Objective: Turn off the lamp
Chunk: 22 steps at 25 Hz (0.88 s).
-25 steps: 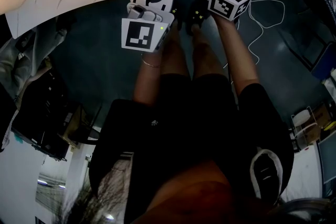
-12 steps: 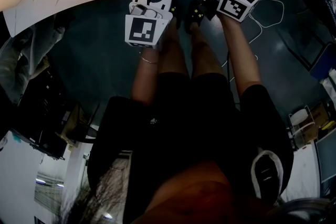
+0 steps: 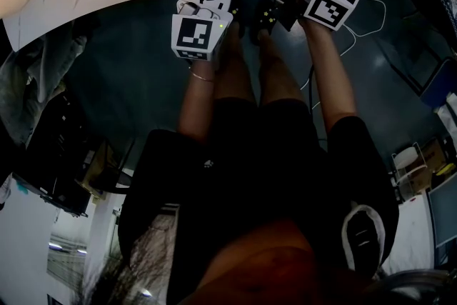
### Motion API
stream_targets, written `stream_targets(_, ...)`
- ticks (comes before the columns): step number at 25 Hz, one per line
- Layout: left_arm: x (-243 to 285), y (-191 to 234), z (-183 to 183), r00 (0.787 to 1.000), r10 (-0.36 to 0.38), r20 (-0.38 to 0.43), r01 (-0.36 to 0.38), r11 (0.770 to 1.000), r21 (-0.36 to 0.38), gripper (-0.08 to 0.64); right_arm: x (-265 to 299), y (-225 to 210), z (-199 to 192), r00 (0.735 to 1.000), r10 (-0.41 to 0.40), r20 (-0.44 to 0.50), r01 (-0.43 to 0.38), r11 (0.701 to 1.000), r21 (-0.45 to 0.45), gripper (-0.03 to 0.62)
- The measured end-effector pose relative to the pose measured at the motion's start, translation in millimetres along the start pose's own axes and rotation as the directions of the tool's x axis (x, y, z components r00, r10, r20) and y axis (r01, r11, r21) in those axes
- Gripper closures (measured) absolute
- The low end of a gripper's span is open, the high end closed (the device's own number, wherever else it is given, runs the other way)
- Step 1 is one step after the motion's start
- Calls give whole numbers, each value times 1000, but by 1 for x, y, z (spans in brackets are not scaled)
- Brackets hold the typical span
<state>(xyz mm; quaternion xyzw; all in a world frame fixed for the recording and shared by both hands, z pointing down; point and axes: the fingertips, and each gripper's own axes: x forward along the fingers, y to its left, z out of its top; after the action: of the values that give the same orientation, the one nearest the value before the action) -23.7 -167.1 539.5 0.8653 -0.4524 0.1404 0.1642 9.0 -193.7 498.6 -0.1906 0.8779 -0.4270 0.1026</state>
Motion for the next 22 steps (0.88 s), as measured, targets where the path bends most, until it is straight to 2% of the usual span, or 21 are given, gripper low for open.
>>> stream_targets(10,5,-9,1,999,-43,5,43,999,1,529,-2,-1,6,998,26,49,-30,996,82,523)
stream_targets(14,7,-8,2,999,-52,7,52,999,-15,531,0,3,3,996,63,56,-70,989,133,523)
stream_targets(22,6,-13,-1,999,-52,-14,52,998,33,535,-2,3,-1,997,64,47,-69,990,125,522)
